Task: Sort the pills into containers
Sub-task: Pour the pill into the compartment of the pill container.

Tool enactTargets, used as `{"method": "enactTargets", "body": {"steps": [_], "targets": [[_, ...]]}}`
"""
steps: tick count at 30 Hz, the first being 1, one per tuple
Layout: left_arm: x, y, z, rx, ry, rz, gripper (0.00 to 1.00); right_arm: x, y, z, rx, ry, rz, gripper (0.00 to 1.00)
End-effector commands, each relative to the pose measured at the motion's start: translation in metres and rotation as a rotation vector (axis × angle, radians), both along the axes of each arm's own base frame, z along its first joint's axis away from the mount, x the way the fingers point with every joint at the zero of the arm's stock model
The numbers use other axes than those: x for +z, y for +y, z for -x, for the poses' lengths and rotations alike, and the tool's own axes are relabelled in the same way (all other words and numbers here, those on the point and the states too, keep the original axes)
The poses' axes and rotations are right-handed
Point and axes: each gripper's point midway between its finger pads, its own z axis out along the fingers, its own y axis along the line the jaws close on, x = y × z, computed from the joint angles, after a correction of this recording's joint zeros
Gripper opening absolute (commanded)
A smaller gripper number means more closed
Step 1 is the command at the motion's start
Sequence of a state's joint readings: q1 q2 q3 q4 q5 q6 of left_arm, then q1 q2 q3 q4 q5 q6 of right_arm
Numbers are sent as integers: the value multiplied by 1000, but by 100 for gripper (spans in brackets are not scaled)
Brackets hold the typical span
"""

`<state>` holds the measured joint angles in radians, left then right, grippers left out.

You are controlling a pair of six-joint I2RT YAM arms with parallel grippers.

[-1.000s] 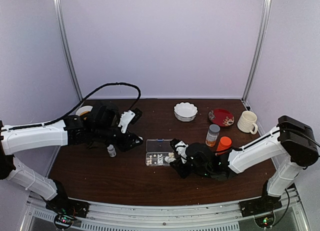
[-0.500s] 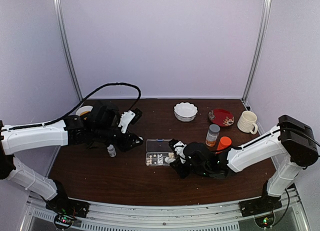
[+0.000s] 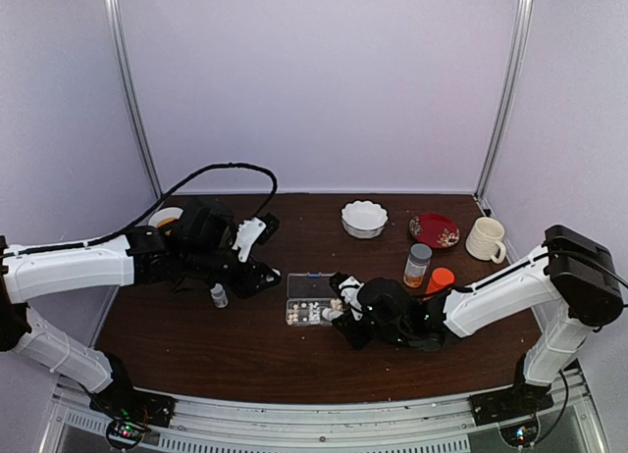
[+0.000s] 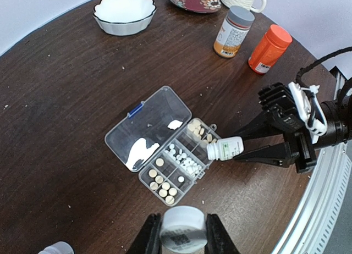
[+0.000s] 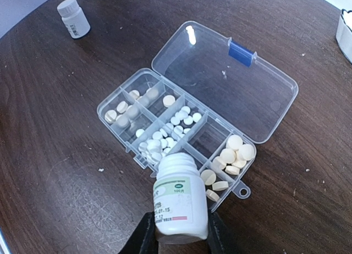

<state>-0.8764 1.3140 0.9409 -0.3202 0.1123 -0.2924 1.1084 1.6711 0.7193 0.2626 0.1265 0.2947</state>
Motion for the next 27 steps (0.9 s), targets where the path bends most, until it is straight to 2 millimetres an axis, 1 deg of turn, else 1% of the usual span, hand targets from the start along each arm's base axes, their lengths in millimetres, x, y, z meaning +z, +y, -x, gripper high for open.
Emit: {"method": "enactTargets", "body": {"steps": [1,2,4,5,7,8,10,12,14,16,17,19,20,22,23,25,27], "targets": [[14,-5,-5,-12,-20,20,0,11,4,1,5,-22,-64,0],[14,-6,-5,-13,-21,19,0,7,2,0,-8,-15,-34,0],[14,-5,-5,-12,-21,19,0,2,4,-2,-4,-2,20,0],[14,-5,-5,-12,-19,18,0,6,7,0,5,-8,-6,0],[14,-6,-5,-14,-19,18,0,8,3,1,-4,-21,-51,0],[13,-7,-5,-16,-16,16,0,3,0,0,-12,-14,-29,0],[13,-6,-5,-16,-16,15,0,-1,3,-2,-10,2,21,0],[14,-7,-5,-15,-17,17,0,3,3,2,1,-2,-26,0],[14,-7,-5,-17,-16,16,0,9,4,0,-9,-16,-53,0],[12,-7,-5,-16,-14,12,0,2,3,-3,-19,1,21,0],[13,-7,-5,-17,-15,13,0,0,1,-2,-15,3,26,0],[12,-7,-5,-19,-12,12,0,8,0,-1,-20,-15,-45,0],[12,-7,-5,-19,-12,12,0,8,0,-2,-25,-18,-48,0],[11,-7,-4,-18,-10,12,0,0,-1,-3,-27,6,28,0],[11,-7,-4,-17,-8,11,0,4,2,-3,-19,2,13,0],[10,-7,-4,-17,-6,9,0,10,2,-1,-16,-15,-49,0],[9,-7,-4,-19,-5,10,0,3,-2,-3,-30,-5,-9,0]]}}
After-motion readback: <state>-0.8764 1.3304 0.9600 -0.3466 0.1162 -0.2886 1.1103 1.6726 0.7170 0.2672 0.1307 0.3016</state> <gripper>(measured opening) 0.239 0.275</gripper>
